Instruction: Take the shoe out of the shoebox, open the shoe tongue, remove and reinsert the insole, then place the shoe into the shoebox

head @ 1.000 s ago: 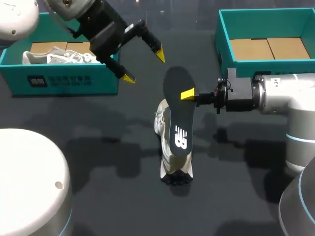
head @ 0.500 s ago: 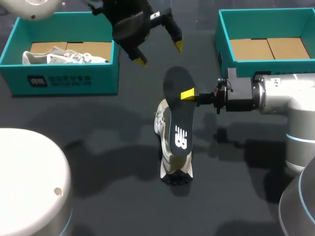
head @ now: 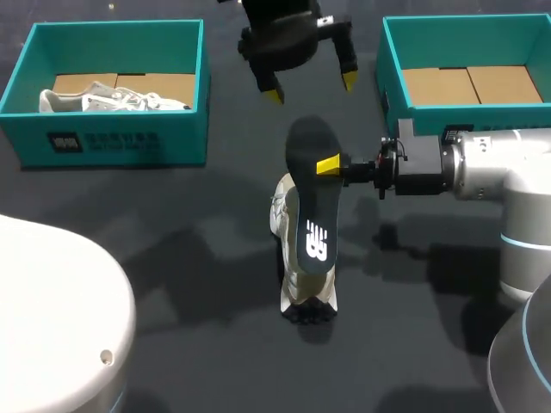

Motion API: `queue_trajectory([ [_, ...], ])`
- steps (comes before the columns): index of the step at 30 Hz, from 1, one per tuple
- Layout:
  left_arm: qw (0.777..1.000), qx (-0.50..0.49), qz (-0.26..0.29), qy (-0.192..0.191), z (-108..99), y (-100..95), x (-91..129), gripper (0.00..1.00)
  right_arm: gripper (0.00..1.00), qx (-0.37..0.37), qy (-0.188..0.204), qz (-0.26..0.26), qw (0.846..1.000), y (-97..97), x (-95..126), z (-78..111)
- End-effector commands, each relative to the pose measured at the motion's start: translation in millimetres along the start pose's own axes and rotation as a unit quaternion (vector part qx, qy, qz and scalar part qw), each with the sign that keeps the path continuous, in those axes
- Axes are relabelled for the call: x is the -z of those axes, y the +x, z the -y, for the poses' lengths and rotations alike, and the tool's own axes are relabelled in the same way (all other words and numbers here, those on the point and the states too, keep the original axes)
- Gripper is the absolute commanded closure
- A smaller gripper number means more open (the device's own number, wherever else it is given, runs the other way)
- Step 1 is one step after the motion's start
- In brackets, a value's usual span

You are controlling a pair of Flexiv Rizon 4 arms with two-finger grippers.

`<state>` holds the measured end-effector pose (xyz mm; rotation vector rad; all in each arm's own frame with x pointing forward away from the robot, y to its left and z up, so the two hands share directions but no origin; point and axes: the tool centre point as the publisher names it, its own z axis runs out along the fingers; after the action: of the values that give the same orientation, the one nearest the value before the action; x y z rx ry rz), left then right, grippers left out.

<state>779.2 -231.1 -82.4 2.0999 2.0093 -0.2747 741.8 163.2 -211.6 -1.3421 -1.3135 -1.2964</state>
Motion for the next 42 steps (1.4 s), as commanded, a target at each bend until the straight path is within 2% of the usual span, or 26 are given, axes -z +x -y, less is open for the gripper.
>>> queue_trajectory([
  [1,0.993,0.002,-0.115,0.007,-5.5,-10.0,1.1,0.00,1.00,-0.001,0.001,0.002,1.000,0.3,-0.7,0.6],
  [8,0.993,0.006,-0.115,0.009,-7.8,-10.5,1.8,0.00,1.00,-0.001,0.001,0.002,1.000,0.3,-0.7,0.6],
  [12,0.997,0.014,-0.072,0.021,-8.2,-2.5,6.1,0.00,1.00,-0.001,0.001,0.002,1.000,0.3,-0.7,0.6],
  [16,0.999,0.038,0.020,0.033,-5.0,15.2,15.6,0.00,1.00,-0.001,0.001,0.002,1.000,0.3,-0.7,0.6],
  [21,0.986,0.050,0.156,0.045,4.0,42.6,28.9,0.00,1.00,-0.001,0.001,0.002,1.000,0.3,-0.7,0.6],
  [27,0.948,0.043,0.308,0.071,13.9,62.5,31.8,0.00,1.00,-0.001,0.001,0.002,1.000,0.3,-0.7,0.6],
  [30,0.928,0.056,0.359,0.084,18.3,64.3,31.0,0.00,1.00,-0.001,0.001,0.002,1.000,0.3,-0.7,0.6],
  [31,0.922,0.062,0.370,0.093,19.4,64.2,31.0,0.00,1.00,-0.001,0.001,0.002,1.000,0.3,-0.7,0.6],
  [42,0.922,0.062,0.370,0.093,19.4,64.2,31.0,0.00,1.00,-0.001,0.001,0.002,1.000,0.3,-0.7,0.6],
])
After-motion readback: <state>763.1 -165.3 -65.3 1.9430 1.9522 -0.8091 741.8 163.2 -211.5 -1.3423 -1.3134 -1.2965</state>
